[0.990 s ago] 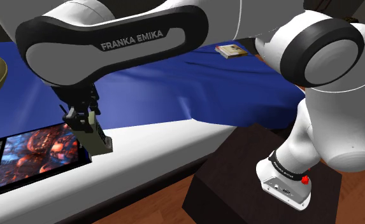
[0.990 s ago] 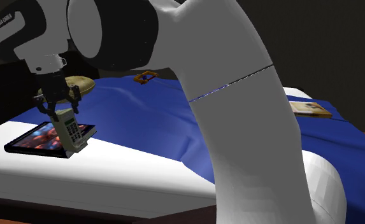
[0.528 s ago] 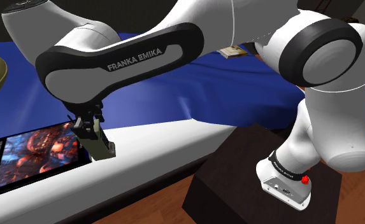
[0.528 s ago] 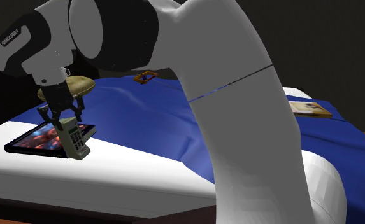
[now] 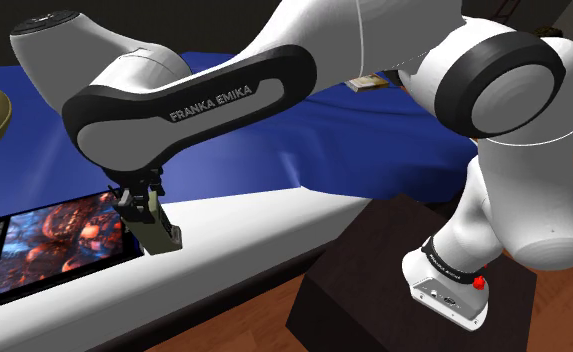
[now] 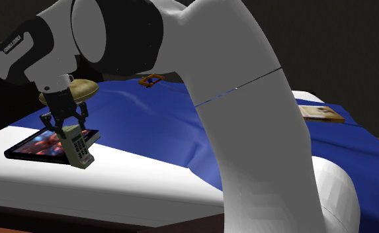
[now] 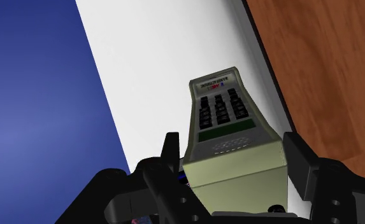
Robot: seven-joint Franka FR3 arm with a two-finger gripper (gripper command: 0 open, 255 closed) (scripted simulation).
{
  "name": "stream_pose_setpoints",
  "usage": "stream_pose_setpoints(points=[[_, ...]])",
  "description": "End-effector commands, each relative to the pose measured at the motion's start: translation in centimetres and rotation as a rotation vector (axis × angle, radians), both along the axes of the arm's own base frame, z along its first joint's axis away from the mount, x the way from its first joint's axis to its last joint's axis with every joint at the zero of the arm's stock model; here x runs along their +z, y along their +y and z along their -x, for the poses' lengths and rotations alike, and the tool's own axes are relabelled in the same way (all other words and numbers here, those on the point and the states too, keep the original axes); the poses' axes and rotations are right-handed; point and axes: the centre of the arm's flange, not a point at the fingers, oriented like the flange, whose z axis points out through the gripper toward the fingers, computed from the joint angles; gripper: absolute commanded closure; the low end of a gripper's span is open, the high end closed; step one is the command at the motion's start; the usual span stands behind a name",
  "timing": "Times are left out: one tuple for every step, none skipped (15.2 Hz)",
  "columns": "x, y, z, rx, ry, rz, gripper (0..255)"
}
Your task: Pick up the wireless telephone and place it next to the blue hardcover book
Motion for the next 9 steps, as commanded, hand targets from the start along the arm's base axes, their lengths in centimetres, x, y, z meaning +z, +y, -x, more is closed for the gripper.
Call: stream_pose_setpoints(points=[[0.1, 0.0, 0.0, 0.000, -0.001, -0.001, 255], [0.0, 0.0, 0.0, 0.000, -0.001, -0.001, 0], [0.1, 0.0, 0.0, 0.000, -0.001, -0.001, 0], [0.1, 0.0, 0.0, 0.000, -0.001, -0.001, 0], [0.1, 0.0, 0.0, 0.000, -0.001, -0.001, 0], [0.1, 0.0, 0.0, 0.000, -0.001, -0.001, 0], [0.1, 0.0, 0.0, 0.000, -0.001, -0.001, 0], [1.4, 0.1, 0.0, 0.000, -0.001, -0.001, 0], [2.7, 0.2, 0.0, 0.000, -0.001, -0.001, 0]])
